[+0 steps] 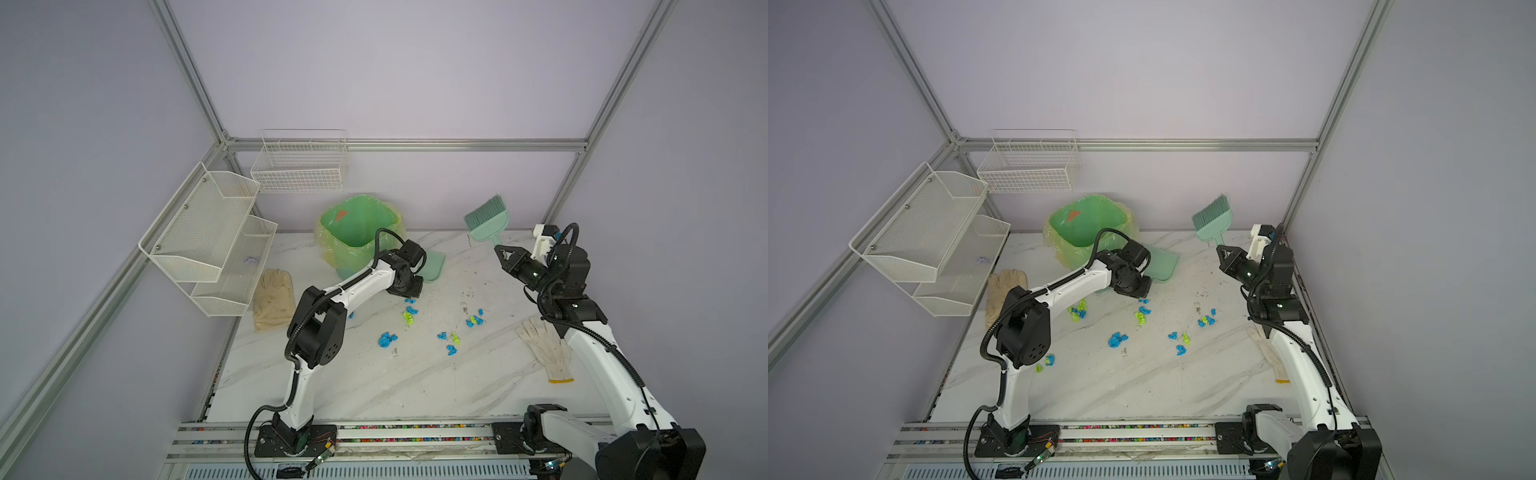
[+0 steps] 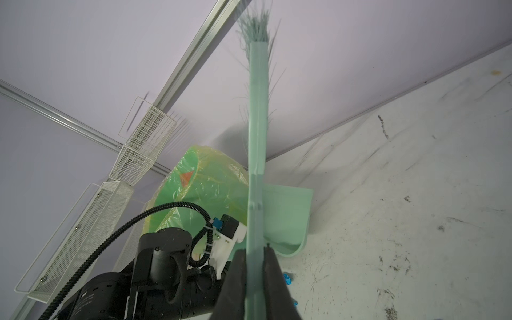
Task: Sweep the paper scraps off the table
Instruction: 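Drag the dustpan toward the scraps with the left gripper while the right lowers the brush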
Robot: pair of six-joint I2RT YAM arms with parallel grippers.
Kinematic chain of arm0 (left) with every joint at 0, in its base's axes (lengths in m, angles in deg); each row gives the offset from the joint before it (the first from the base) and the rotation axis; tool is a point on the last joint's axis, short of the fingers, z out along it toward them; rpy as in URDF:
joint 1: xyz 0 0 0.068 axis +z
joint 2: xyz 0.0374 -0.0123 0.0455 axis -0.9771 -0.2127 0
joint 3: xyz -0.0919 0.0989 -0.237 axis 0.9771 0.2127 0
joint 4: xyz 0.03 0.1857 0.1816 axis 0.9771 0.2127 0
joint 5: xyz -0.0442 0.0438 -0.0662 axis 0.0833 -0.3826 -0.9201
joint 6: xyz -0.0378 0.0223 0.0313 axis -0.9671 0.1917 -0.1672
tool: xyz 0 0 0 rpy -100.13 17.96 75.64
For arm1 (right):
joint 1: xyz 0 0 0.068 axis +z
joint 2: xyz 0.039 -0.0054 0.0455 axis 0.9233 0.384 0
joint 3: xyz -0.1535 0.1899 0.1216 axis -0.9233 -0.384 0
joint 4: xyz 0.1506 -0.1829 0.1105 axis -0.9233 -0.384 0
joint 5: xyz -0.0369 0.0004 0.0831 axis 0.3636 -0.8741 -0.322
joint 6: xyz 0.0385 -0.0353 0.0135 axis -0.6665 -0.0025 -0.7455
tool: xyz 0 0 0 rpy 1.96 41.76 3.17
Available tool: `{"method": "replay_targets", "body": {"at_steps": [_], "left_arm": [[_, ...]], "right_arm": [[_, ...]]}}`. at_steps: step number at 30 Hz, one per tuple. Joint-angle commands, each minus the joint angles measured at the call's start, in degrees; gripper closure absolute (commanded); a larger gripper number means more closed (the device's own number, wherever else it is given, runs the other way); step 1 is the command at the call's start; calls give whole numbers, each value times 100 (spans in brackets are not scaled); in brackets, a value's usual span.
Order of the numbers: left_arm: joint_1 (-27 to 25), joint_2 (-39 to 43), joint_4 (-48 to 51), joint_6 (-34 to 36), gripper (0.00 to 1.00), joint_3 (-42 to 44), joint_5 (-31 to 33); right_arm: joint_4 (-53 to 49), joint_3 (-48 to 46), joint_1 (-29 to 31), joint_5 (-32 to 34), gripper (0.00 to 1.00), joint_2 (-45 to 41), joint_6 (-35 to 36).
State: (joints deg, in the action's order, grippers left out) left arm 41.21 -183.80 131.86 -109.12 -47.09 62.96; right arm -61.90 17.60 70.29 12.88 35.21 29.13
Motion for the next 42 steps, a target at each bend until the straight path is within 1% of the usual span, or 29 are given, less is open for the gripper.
{"method": "replay_targets", "body": {"at_steps": [1,3,5,9,13,17,21,25,28,31,37,40,42], "left_arm": [[-13,328,204,21,100,-389,-433],[-9,349,320,62,100,-427,-607],[-26,384,432,133,100,-440,-780],[-66,426,698,300,100,-445,-917],[-179,452,991,671,100,-481,-960],[-387,304,1502,1227,100,-796,-770],[-531,71,1934,1446,100,-1183,-528],[-591,4,2047,1585,100,-1374,-642],[-624,-52,2200,1712,100,-1559,-712],[-629,-132,2389,1867,100,-1738,-650],[-646,-239,2595,2315,100,-1862,-649],[-646,-251,2632,2590,100,-1877,-820],[-640,-257,2656,2831,100,-1890,-899]], "right_arm": [[-897,482,-26,613,100,77,278],[-1436,779,-24,908,100,266,259],[-1954,1102,-23,955,100,508,459],[-2913,1574,-24,1206,100,827,702],[-3685,1855,-24,1602,100,941,895],[-4372,2043,-15,1950,100,1081,1016],[-4779,2305,117,2069,100,1313,913],[-5399,2608,288,2466,100,1562,1047],[-5836,2702,310,2600,100,1577,1174],[-6133,2695,323,2735,100,1757,1300],[-6354,2536,328,2799,100,1770,1396],[-6468,2526,332,2820,100,1811,1481],[-6562,2520,334,2967,100,1861,1571]]}}
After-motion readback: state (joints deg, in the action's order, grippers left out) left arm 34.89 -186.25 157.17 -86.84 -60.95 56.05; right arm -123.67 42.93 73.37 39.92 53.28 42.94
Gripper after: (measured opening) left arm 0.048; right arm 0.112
